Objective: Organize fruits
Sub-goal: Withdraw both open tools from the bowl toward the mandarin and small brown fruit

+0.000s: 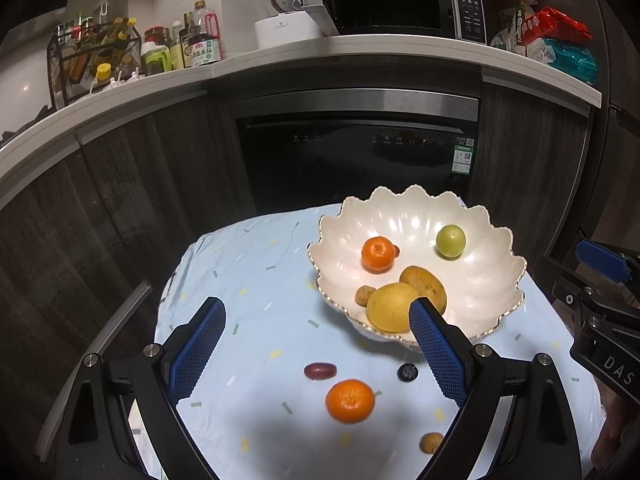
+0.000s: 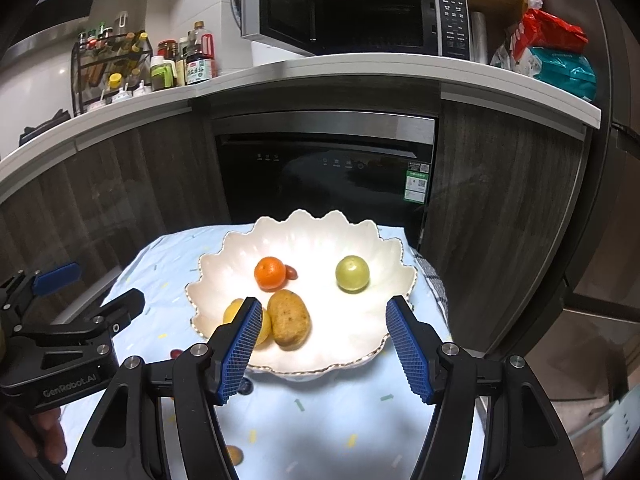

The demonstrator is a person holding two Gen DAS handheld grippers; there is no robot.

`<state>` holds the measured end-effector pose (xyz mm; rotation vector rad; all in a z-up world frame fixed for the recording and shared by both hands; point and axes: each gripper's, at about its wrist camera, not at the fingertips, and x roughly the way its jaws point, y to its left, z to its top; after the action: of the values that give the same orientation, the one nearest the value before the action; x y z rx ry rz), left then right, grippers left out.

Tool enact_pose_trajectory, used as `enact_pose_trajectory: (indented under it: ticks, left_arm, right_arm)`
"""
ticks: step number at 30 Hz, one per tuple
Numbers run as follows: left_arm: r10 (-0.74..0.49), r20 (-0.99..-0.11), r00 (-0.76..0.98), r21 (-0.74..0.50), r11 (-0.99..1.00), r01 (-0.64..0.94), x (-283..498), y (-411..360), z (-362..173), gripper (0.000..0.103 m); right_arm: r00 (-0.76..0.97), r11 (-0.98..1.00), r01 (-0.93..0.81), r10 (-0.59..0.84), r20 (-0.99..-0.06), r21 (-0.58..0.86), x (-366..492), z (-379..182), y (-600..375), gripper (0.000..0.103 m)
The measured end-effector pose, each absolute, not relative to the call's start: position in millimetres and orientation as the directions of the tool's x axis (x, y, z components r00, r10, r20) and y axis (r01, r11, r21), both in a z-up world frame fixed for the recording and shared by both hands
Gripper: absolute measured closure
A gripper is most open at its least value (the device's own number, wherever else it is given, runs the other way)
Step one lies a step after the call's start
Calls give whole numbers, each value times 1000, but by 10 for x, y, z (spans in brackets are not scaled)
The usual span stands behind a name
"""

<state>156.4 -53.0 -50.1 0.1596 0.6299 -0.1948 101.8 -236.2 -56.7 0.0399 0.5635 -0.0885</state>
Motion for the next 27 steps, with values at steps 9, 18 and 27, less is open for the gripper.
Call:
enact_pose_trajectory:
  ticks: [9, 18, 27]
  left_arm:
    - [-131, -613, 779, 83, 970, 228, 1458, -447, -631, 9]
    - [-144, -633, 761, 79, 965, 249, 1391, -425, -766, 10]
    - [-164, -649, 743, 101, 949, 299, 1312, -408, -903, 12]
  right_arm:
    - [832, 998, 62, -46, -552, 9, 955, -676, -2265, 38]
    - [821, 999, 40, -34, -570, -2, 911, -791, -2205, 38]
    - [806, 999, 25, -32, -591, -19, 861, -948, -2133, 38]
